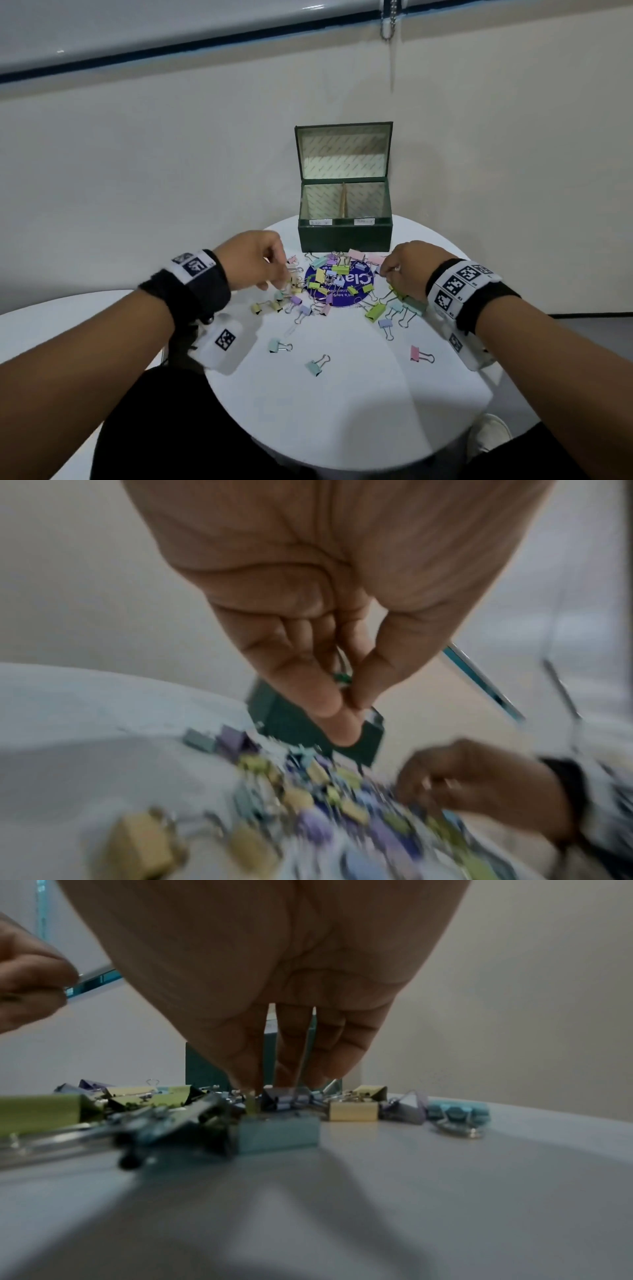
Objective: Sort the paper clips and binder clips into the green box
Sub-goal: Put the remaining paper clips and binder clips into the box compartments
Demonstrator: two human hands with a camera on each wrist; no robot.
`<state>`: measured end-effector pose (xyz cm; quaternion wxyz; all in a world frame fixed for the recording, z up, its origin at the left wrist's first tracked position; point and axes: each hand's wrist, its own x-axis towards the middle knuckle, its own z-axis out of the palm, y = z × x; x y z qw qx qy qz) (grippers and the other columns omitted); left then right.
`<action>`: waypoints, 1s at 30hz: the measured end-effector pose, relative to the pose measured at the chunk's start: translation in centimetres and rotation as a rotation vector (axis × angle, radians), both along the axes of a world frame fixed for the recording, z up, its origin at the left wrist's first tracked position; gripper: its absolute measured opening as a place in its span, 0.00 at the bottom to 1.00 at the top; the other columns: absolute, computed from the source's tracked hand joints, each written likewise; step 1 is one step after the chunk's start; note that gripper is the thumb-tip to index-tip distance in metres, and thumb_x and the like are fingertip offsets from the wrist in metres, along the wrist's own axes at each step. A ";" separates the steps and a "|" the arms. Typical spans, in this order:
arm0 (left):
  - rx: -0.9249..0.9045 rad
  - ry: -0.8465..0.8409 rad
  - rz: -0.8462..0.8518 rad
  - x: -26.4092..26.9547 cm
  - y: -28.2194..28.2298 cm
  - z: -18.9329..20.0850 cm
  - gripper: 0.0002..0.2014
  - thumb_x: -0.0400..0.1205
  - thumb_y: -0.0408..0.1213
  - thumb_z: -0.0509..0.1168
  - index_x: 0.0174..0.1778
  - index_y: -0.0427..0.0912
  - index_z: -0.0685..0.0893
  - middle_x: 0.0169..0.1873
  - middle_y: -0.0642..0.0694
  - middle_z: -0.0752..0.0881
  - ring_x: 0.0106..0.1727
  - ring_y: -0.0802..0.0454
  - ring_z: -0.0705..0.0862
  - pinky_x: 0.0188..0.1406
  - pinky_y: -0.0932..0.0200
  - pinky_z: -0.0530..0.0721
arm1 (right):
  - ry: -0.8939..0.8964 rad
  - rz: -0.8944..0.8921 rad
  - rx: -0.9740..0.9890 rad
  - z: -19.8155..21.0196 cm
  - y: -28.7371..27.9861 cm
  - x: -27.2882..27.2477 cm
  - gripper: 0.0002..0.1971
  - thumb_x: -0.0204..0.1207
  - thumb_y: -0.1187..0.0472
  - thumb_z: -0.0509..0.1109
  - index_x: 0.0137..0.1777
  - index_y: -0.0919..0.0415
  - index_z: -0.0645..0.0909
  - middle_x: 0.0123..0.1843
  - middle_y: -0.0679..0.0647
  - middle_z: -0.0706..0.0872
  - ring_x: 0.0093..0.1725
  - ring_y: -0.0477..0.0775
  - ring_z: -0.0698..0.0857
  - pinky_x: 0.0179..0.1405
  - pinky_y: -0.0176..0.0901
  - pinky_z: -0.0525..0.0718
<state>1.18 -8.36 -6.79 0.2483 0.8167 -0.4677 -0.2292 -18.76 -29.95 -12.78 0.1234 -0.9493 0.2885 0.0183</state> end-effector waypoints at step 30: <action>0.457 -0.618 -0.364 -4.4 0.4 -3.2 0.07 0.74 0.38 0.63 0.42 0.48 0.86 0.42 0.57 0.79 0.41 0.55 0.80 0.39 0.61 0.76 | 0.048 -0.043 0.022 -0.7 -0.4 0.4 0.12 0.76 0.59 0.68 0.51 0.45 0.91 0.55 0.46 0.89 0.53 0.52 0.86 0.55 0.45 0.86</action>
